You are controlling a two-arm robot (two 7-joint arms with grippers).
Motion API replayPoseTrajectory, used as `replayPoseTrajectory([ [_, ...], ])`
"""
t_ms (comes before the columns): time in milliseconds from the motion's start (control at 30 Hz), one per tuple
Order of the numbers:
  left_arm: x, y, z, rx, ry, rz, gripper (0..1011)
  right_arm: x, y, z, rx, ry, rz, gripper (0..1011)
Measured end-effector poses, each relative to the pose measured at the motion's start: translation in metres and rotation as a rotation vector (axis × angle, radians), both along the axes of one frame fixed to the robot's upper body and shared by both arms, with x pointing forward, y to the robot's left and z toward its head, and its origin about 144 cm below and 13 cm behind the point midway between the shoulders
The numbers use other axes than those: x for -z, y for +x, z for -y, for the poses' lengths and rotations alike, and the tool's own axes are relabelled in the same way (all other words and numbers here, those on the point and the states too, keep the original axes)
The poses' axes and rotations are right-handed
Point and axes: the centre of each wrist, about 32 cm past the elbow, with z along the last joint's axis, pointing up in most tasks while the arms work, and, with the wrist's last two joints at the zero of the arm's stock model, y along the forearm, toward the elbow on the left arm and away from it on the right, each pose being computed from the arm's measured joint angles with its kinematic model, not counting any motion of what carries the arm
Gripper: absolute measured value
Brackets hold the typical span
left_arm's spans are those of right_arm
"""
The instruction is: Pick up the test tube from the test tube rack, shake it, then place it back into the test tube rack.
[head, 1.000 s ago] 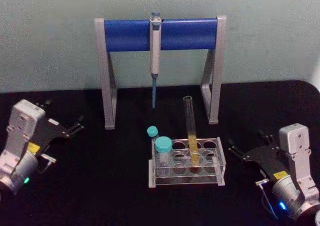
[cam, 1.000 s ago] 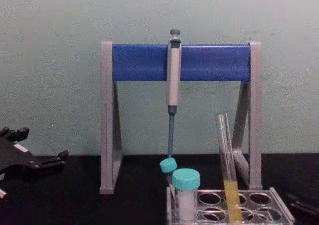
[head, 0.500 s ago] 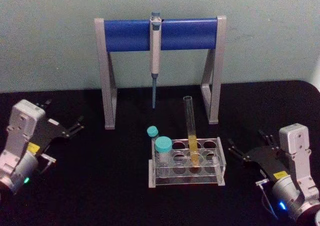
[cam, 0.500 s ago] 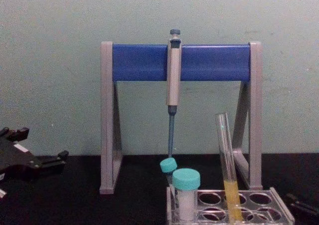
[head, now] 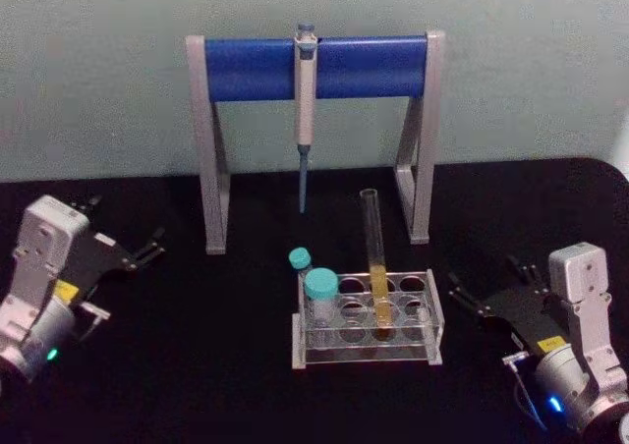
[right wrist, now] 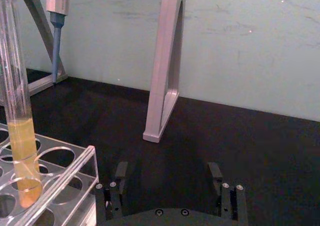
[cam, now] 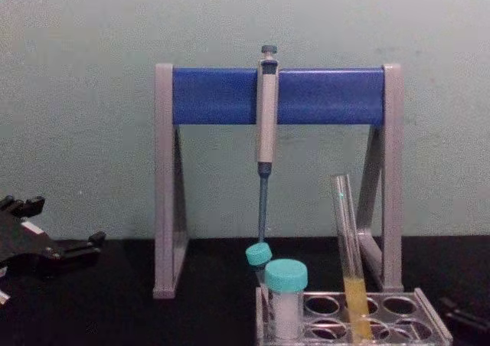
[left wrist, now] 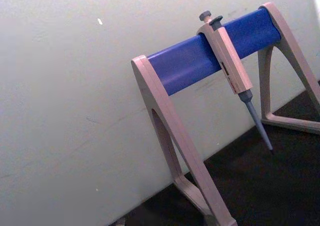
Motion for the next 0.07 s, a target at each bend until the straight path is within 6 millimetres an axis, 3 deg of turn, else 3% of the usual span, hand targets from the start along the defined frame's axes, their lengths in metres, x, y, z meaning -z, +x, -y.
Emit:
replayPoseTrajectory([
  [67, 0.0000, 0.0000, 0.0000, 0.000, 0.000, 0.000, 1010, 0.0000, 0.0000, 0.0000, 0.000, 0.000, 0.000, 1000],
])
